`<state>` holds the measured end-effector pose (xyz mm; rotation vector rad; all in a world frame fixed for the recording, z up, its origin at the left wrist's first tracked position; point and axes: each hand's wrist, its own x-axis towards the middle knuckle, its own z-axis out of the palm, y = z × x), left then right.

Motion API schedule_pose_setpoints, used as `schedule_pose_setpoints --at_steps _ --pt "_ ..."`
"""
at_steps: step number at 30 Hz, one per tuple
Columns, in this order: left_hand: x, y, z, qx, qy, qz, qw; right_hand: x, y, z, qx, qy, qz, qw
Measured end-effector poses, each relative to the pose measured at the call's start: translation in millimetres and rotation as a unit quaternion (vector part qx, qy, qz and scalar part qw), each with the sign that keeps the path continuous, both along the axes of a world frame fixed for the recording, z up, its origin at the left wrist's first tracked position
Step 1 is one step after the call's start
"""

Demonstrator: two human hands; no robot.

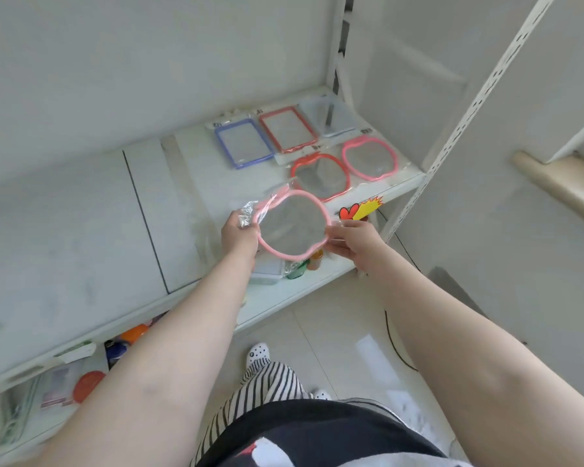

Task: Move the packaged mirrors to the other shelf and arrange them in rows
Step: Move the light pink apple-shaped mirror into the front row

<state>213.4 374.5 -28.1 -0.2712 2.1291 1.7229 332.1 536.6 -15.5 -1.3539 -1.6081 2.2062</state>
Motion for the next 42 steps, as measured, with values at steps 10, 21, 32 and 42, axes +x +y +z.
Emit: schedule_pose_setpoints --at_steps 10,21,32,42 --pt "-59.2 9.0 -14.6 -0.073 0.069 0.024 0.995 -67.1 7.5 -14.8 -0.029 -0.064 0.001 0.998" --pt "-128.9 20.8 -32.3 -0.085 0.028 -0.008 0.996 -126.0 6.6 -42.1 0.019 -0.111 -0.032 0.993" --pt "-138.2 26.3 -52.6 -0.156 0.072 -0.014 0.985 -135.6 3.8 -50.0 0.058 -0.159 -0.042 0.985" --pt "-102.5 43.7 -47.7 -0.387 0.259 -0.232 0.854 -133.9 2.5 -48.1 0.089 -0.160 -0.036 0.982"
